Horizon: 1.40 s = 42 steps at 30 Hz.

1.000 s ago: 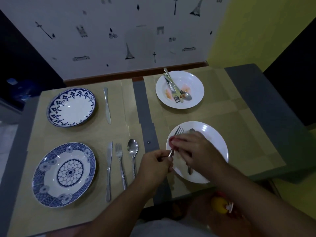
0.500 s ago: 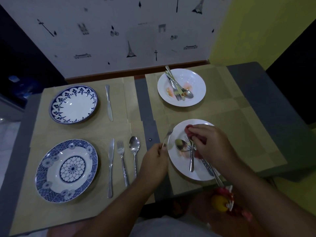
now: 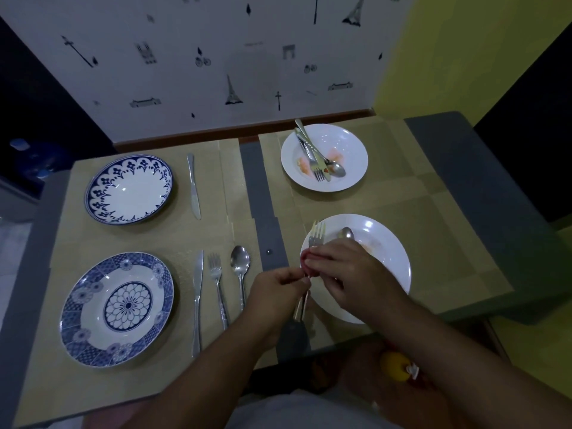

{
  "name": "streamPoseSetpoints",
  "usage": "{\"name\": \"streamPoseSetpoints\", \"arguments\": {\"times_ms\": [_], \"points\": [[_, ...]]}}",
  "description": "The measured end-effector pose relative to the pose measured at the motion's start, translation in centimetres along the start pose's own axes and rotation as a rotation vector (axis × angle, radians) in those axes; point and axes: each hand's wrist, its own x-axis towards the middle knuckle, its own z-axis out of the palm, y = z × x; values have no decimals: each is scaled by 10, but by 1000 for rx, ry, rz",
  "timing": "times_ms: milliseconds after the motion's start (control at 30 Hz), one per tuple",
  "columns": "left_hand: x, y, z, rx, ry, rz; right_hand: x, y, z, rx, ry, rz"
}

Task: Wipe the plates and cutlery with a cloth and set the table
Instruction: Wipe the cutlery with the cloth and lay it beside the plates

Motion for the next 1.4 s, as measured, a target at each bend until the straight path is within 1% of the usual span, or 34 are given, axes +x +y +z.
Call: {"name": "streamPoseSetpoints", "arguments": {"times_ms": [100,233,267,367,400,533,567,600,700,733,800,900,967,1067,1167,1267,1400], "points": [[-1,2,-4,5,-11,12,9,8,-2,-16,-10,0],[4,4,-10,15,12,-9,23,10,-10,-35,63,86],[4,4,-10,10,13,-5,23,6,-12,-46,65,68],[3,3,-12,39,16,49,16,-7,-11,-84,-13,-62],[2,3,-12,54,17,69,17,-4,-11,-84,-19,-71],[3,3,-15,90,28,100,37,20,-10,-59,51,70],[1,2,-15,99,25,102,39,21,-11,-66,66,79],[0,1,-14,106,24,104,37,18,-12,-73,66,65],[-2,-2,-17,101,19,121,26,5,-14,-71,9,-58],[-2,-3,-19,104,18,124,27,6,-14,-70,-9,-63],[-2,-3,-21,118,13,119,37,19,-13,-82,-3,10],[-6,-3,-21,119,-16,79,52,40,-15,-79,72,144],[-7,0,-21,53,-36,37,52,45,-20,-42,109,219],[-4,4,-21,0,3,2,44,41,-21,42,121,267],[-1,5,-21,0,46,21,37,33,-17,39,90,244],[2,4,-23,12,94,45,37,21,-14,87,102,203],[3,7,-26,-77,75,20,38,6,-15,68,101,85]]}}
